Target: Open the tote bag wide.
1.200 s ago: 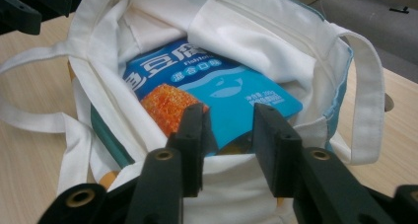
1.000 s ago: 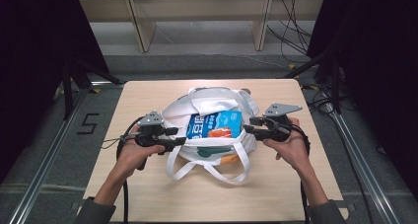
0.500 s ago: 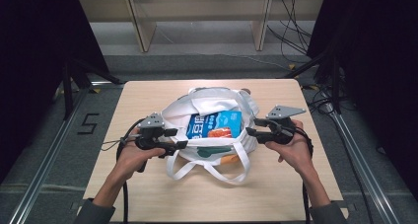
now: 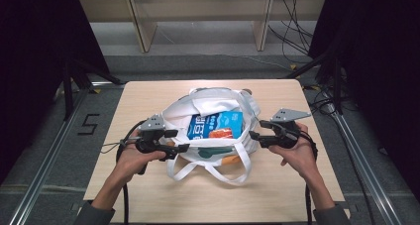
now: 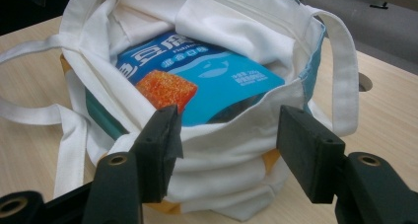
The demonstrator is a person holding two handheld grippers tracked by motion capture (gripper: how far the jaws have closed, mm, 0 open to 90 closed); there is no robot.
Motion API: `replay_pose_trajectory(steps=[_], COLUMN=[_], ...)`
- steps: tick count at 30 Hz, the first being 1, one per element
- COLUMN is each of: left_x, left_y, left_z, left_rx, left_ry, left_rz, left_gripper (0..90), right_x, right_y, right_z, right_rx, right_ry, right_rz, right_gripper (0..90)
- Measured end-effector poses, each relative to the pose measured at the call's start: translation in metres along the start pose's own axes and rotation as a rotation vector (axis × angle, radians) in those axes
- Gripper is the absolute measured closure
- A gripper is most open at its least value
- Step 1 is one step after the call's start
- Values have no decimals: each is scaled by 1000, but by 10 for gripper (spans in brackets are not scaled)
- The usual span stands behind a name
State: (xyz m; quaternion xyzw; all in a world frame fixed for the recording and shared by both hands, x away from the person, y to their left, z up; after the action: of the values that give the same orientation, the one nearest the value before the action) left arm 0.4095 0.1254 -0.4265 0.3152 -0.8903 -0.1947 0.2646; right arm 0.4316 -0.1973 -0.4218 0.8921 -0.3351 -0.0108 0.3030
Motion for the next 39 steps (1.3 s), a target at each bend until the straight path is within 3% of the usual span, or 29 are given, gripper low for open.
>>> replay_pose_trajectory(steps=[7,8,11,14,17,18,21,22,27,29,39], left_x=[5,6,10,13,16,17,19,20,23,25,30], left_y=[4,4,5,6,8,7,9,9,9,10,12], left_z=[3,3,5,4,5,6,9,10,16,19,35], left_rx=[8,8,3,10,3,14,-2,-3,1,-10,-14], left_ry=[-10,-11,-23,-29,-38,-30,-45,-43,-50,-46,-57], left_rz=[-2,0,8,13,12,20,24,23,21,28,28], left_gripper=[287,286,282,280,277,277,274,274,274,274,274], right_x=[0,-2,-4,-3,-6,-4,-9,-8,-14,-13,-20], right_y=[4,4,6,7,7,8,9,8,11,12,19], right_z=[3,4,5,6,8,9,12,12,17,20,30], right_rx=[-7,-6,-16,-3,3,-2,-12,1,-19,-12,-14], right_ry=[12,-8,-5,18,10,33,10,26,3,30,20], right_rz=[7,12,4,12,17,8,6,16,5,9,4], right_gripper=[399,395,384,378,375,374,372,371,366,363,342])
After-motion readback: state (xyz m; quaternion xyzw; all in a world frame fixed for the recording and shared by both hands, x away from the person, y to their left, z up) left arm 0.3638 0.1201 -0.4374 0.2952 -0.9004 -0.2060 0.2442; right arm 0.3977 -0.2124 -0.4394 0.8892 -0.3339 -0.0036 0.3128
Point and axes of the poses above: each handheld gripper's, and its own axes: y roughly backward along the jaws, z roughly out of its underside, x roughly to its right, the point moved 5 cm from there along -y, roughly forward along the jaws, and after that the axes turned 14 degrees about y, right-handed, at the moved point
